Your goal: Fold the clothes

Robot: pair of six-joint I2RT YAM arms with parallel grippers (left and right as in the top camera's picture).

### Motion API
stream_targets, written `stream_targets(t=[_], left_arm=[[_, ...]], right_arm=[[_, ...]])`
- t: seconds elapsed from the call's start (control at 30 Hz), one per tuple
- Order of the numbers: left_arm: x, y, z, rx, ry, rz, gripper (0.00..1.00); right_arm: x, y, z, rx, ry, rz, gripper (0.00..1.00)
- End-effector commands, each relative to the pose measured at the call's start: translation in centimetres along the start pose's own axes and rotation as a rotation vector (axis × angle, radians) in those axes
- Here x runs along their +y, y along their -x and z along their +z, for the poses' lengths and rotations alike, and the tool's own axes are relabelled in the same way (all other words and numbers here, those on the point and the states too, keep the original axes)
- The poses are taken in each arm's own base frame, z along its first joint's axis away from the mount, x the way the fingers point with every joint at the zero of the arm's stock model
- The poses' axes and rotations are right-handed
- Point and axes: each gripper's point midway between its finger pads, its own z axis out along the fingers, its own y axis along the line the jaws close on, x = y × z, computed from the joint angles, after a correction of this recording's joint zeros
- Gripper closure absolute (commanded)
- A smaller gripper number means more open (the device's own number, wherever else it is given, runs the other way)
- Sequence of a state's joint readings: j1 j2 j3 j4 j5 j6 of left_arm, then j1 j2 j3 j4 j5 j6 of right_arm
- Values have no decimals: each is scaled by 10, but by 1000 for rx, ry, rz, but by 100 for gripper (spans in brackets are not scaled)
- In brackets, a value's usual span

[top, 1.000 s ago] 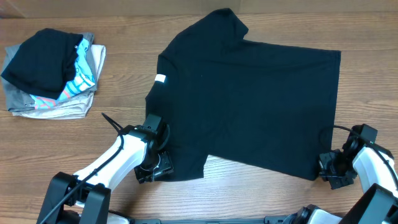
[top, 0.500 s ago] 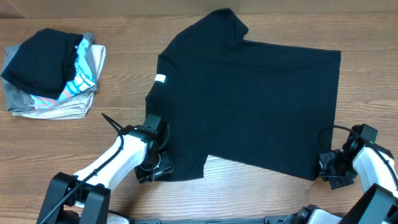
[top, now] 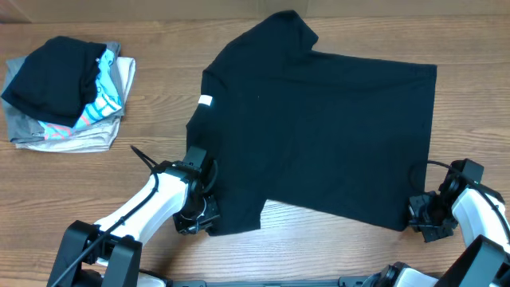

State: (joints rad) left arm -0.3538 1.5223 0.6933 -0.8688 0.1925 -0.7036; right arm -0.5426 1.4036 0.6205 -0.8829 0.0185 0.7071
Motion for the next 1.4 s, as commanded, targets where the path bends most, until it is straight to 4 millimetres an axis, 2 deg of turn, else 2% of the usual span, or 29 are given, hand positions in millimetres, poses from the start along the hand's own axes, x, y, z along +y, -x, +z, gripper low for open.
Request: stream_targets(t=[0.0, 0.13, 0.57, 0.8, 0.97, 1.37], left_arm=[[-3, -7, -13, 34, 5, 48, 96], [-9, -4, -36, 34, 19, 83, 96], [-61, 31, -122, -125, -104, 137, 96], [-80, 53, -163, -260, -150, 157, 96], [-97, 65, -192, -351, -201, 216, 96], [-127, 93, -215, -503, -308, 262, 96]], right_arm=[[-4, -3, 1, 13, -17, 7, 96], [-1, 1, -9, 13, -15, 6, 96], [17, 19, -51, -12, 11, 3, 96], [39, 13, -59, 36, 118, -47, 96], [45, 19, -68, 17, 137, -52, 96], [62, 25, -76, 1, 212, -59, 96]])
